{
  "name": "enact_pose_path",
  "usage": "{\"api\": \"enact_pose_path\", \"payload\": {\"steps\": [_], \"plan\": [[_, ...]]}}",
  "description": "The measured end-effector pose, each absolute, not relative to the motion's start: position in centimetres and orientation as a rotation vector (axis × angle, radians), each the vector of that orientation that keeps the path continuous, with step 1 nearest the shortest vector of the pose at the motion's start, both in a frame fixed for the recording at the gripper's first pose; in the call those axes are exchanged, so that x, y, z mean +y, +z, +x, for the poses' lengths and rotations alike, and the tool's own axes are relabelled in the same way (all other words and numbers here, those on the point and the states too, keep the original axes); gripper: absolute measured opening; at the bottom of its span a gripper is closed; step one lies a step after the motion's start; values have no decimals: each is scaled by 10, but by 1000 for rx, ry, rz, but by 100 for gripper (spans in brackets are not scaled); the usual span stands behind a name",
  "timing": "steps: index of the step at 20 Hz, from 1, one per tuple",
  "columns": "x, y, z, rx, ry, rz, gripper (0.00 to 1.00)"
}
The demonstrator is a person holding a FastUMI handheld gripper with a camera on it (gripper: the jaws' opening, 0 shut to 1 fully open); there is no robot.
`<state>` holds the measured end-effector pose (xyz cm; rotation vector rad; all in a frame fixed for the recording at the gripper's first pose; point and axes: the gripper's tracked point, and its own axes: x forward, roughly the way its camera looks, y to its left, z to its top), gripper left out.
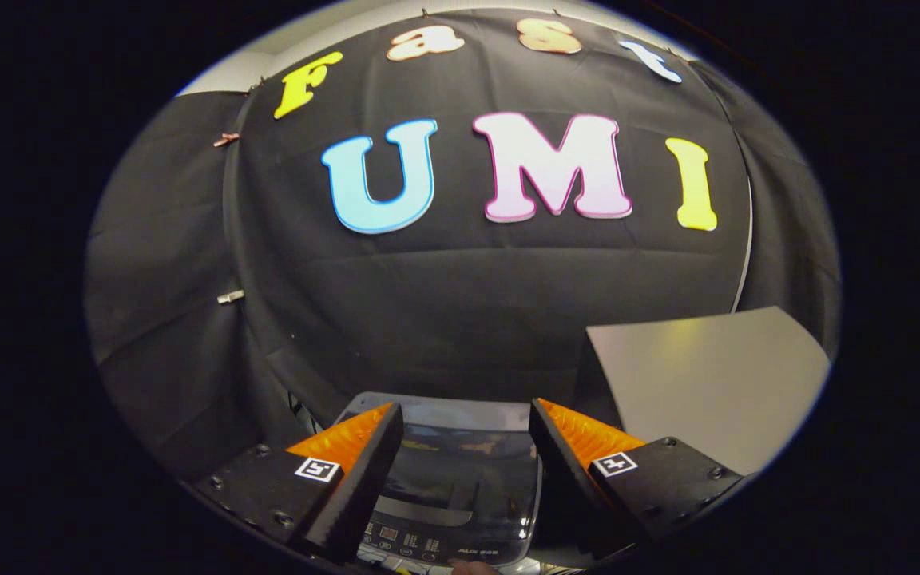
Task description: Put the clothes into the washing machine and then close the washing machine lid.
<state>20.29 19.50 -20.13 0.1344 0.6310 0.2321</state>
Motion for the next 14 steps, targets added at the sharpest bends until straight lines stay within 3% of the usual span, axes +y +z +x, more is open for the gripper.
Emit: {"api": "enact_pose_path", "payload": {"steps": [14], "plan": [[63,-15,133,95,232,165,98]]}}
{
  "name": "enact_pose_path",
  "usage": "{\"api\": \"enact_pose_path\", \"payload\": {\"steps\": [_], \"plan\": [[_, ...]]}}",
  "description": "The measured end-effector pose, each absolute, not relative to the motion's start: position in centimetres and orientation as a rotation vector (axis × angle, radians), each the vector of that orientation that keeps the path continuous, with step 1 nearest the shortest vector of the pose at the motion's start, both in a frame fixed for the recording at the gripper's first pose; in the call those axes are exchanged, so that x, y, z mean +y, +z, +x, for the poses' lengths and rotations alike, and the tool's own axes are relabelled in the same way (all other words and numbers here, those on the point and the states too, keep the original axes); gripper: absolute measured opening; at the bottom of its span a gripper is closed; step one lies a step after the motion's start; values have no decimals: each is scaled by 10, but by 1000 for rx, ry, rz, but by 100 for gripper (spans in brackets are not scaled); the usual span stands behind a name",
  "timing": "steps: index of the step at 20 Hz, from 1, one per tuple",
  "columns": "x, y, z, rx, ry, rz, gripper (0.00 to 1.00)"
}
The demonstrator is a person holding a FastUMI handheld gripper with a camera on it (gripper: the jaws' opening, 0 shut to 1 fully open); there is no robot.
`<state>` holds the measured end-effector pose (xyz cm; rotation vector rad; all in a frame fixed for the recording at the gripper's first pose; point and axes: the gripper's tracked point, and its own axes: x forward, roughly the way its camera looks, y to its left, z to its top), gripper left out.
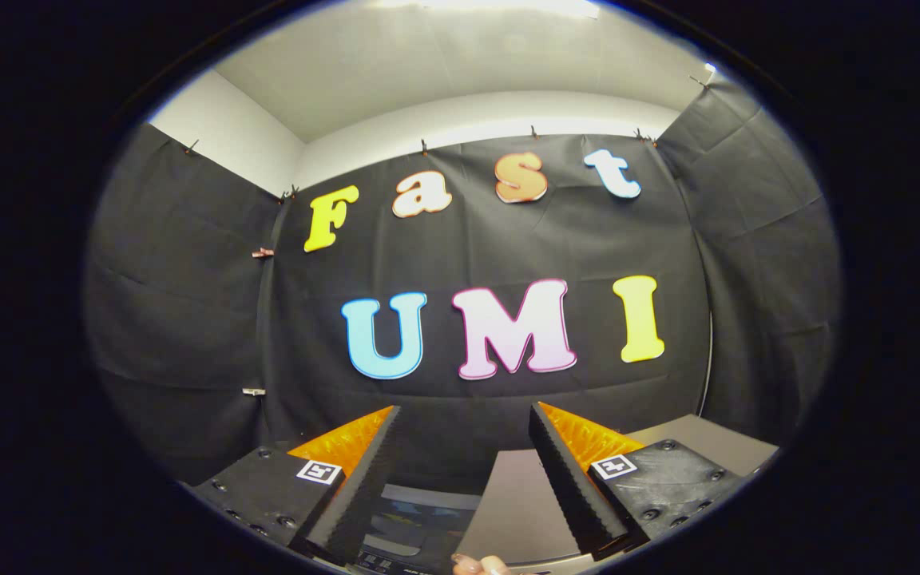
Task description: Put the clothes into the washing machine and then close the washing machine lid.
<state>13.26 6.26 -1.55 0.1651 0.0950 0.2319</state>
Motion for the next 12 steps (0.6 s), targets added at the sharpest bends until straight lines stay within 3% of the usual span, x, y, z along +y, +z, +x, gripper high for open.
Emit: {"api": "enact_pose_path", "payload": {"steps": [12], "plan": [[4,0,35,23,203,95,98]]}}
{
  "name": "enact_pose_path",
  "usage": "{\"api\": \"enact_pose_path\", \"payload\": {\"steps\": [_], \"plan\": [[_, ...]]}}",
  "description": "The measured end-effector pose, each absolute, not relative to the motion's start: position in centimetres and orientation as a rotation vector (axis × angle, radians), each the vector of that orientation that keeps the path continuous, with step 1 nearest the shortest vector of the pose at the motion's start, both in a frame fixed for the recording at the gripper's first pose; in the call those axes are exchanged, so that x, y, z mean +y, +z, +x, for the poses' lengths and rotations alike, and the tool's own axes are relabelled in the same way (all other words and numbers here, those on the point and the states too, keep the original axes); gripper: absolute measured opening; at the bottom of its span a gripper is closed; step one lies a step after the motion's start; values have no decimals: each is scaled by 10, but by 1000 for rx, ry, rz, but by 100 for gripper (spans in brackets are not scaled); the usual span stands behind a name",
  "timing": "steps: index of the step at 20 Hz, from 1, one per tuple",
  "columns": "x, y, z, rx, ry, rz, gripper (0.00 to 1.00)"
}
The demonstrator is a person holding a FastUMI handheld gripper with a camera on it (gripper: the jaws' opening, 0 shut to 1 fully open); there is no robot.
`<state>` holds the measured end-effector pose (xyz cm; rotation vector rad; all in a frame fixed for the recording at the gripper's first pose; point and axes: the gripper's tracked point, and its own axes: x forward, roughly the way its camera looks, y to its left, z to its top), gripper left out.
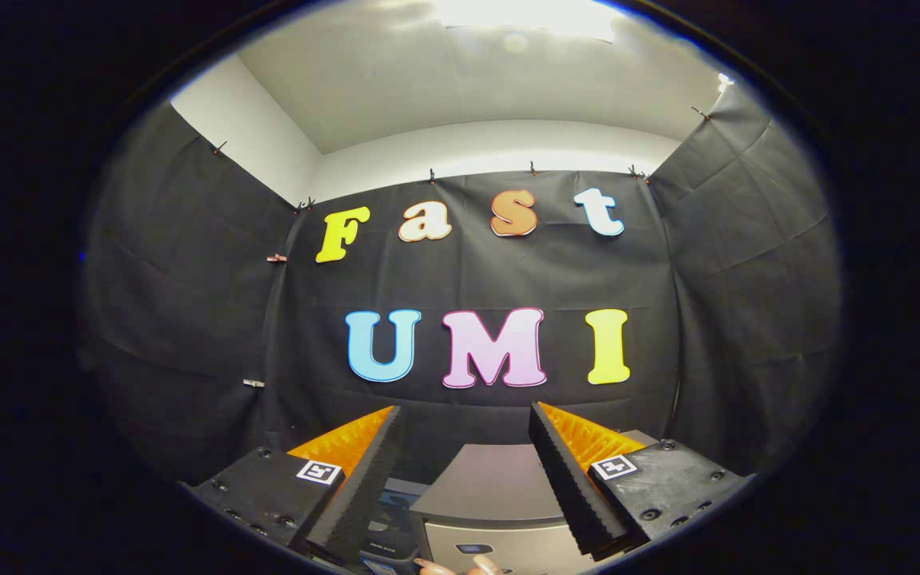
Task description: Put the clothes into the washing machine and then close the washing machine lid.
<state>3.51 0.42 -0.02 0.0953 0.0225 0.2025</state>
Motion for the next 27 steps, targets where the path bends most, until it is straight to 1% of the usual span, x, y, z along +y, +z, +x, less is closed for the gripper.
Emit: {"api": "enact_pose_path", "payload": {"steps": [4,10,21,27], "plan": [[7,1,15,-1,189,80,98],[6,17,7,-53,181,121,98],[-6,14,0,-19,105,88,98],[-4,14,-5,-9,98,74,98]]}}
